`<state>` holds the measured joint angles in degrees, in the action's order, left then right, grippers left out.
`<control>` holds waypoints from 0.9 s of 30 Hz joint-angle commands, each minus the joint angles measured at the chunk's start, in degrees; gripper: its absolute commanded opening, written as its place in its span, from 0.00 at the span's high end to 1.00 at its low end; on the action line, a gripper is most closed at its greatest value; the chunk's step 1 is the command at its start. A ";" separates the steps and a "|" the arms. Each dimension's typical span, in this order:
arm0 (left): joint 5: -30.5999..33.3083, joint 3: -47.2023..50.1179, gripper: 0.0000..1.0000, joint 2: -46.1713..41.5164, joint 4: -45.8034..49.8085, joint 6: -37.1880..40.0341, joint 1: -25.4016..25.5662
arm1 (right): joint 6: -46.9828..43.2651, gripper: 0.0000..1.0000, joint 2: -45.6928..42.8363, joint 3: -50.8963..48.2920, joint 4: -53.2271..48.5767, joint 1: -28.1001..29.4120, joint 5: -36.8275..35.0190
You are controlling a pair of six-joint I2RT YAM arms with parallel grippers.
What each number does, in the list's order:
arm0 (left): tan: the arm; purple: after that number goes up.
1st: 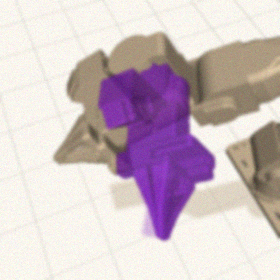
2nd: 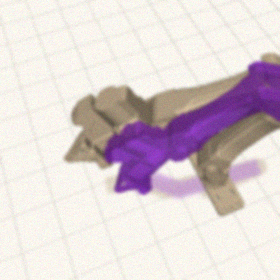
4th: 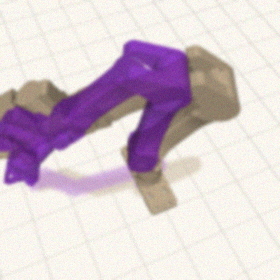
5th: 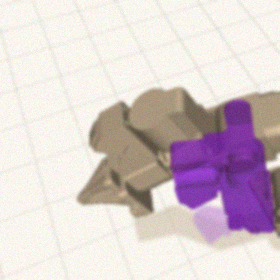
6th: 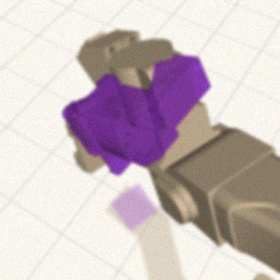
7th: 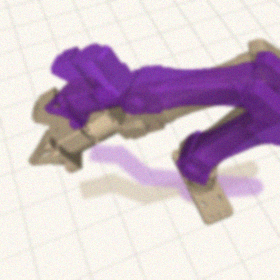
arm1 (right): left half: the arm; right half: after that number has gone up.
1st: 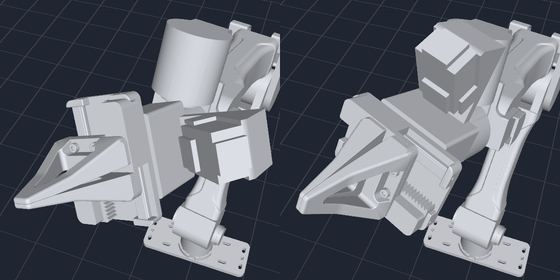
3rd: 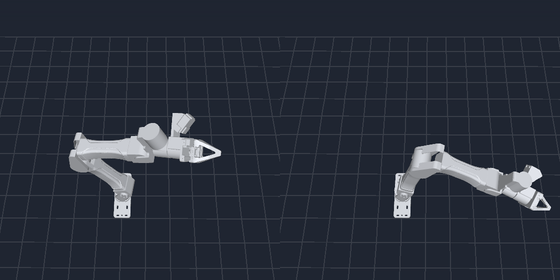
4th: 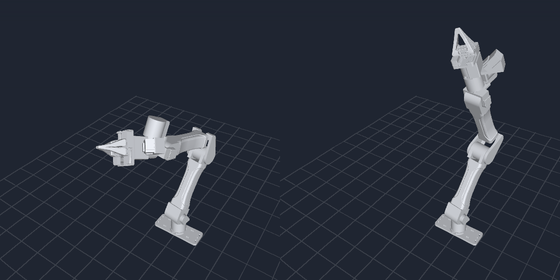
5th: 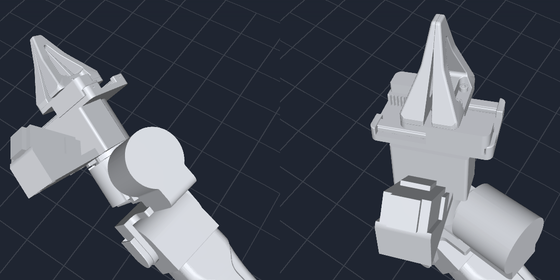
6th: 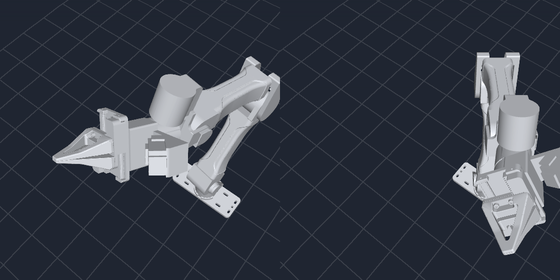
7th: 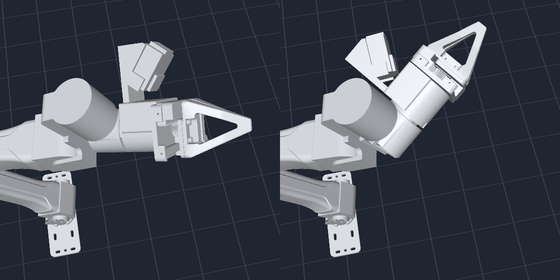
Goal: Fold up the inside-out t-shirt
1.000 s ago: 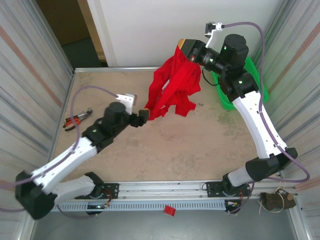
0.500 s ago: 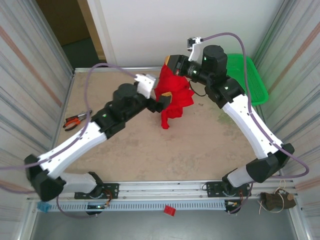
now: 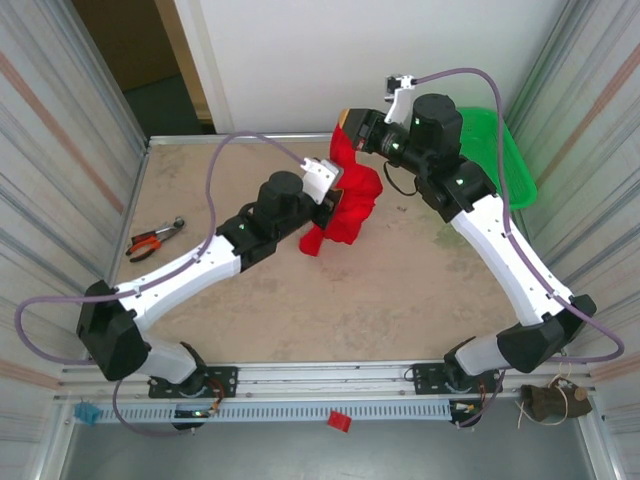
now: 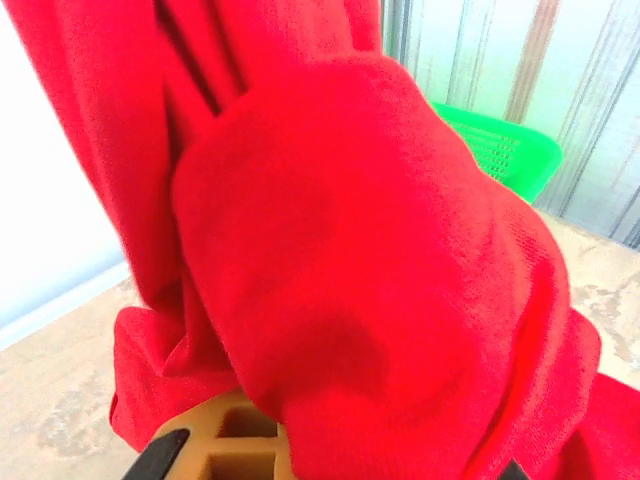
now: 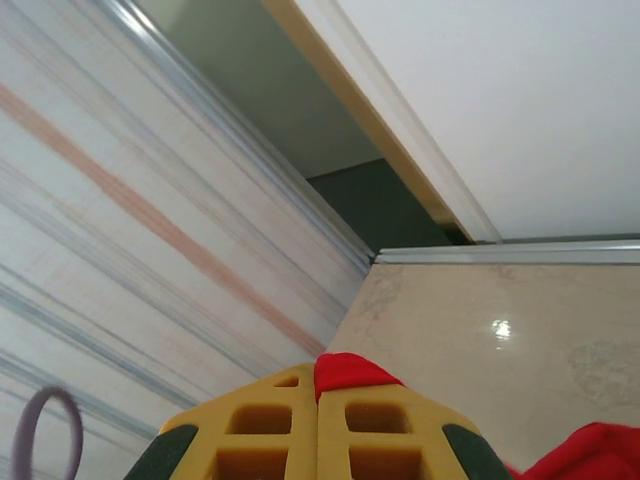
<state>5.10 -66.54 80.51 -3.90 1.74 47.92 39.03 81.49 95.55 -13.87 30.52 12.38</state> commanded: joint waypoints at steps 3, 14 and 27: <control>0.20 12.11 0.94 -4.74 -1.47 -5.34 4.79 | 2.17 1.00 -1.05 3.83 7.01 -3.12 -1.12; 1.68 12.34 0.17 -13.40 -1.30 -10.22 0.30 | 3.60 1.00 -3.66 1.90 6.69 -5.66 8.99; -32.40 -9.48 0.07 3.30 -2.11 -7.11 -15.82 | 3.08 1.00 -4.84 1.92 5.23 -7.45 9.99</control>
<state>-16.40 -74.72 81.32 -7.57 -7.79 32.08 41.58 77.58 96.20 -11.70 23.57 21.10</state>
